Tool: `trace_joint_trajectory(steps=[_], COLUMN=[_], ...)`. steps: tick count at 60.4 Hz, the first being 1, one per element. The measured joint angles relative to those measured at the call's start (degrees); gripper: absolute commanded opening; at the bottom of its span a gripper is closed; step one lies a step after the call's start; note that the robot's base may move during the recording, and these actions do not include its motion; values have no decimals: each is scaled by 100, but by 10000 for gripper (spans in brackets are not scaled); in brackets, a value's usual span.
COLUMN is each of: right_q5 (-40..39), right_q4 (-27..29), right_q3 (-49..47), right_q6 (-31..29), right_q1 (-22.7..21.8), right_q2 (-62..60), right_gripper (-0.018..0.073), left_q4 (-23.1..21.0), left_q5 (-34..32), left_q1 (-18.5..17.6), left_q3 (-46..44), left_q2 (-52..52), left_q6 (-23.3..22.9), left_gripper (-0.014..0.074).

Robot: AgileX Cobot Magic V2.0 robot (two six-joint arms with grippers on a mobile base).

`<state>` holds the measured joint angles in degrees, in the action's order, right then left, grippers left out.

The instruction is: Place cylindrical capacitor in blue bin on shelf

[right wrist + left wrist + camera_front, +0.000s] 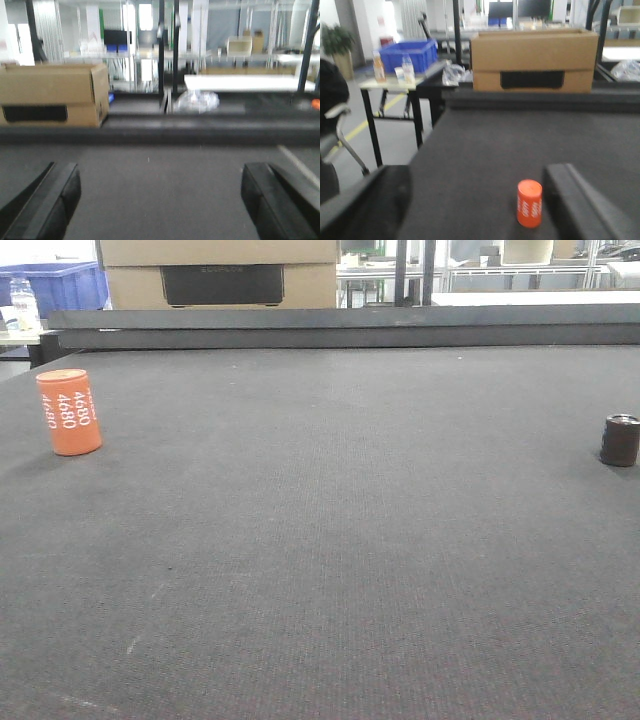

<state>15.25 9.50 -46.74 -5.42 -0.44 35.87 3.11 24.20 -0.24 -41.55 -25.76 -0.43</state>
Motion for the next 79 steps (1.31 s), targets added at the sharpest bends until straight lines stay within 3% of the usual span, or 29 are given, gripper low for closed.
trace_joint_trajectory(steps=[11,20,28,38,54,65,79], right_q5=[136,-173,-1266,-3730,-6415,-7251,-7473], right_q4=[0,0,0,-185,-396,-126,-57], right_q3=[16,640,1800,3020,3183,2969,2329], right_q6=[0,0,0,0,0,0,0], right_q1=[0,14,132,403,454,454,454], right_q2=[811,1383,1767,2390,4073,5240,6223], right_gripper=[568,568,568,568,568,568,568], left_q4=[-131,-143,-153,-153,-153,-153,-153], left_q5=[-10,-10,-10,-10,-10,-10,-10], left_q1=[-271,-500,-627,-642,-642,-642,-642], left_q3=[0,0,0,0,0,0,0], left_q2=[-143,-143,-143,-143,-143,-143,-143], left_q6=[-10,-10,-10,-10,-10,-10,-10], left_gripper=[599,599,599,599,599,599,599])
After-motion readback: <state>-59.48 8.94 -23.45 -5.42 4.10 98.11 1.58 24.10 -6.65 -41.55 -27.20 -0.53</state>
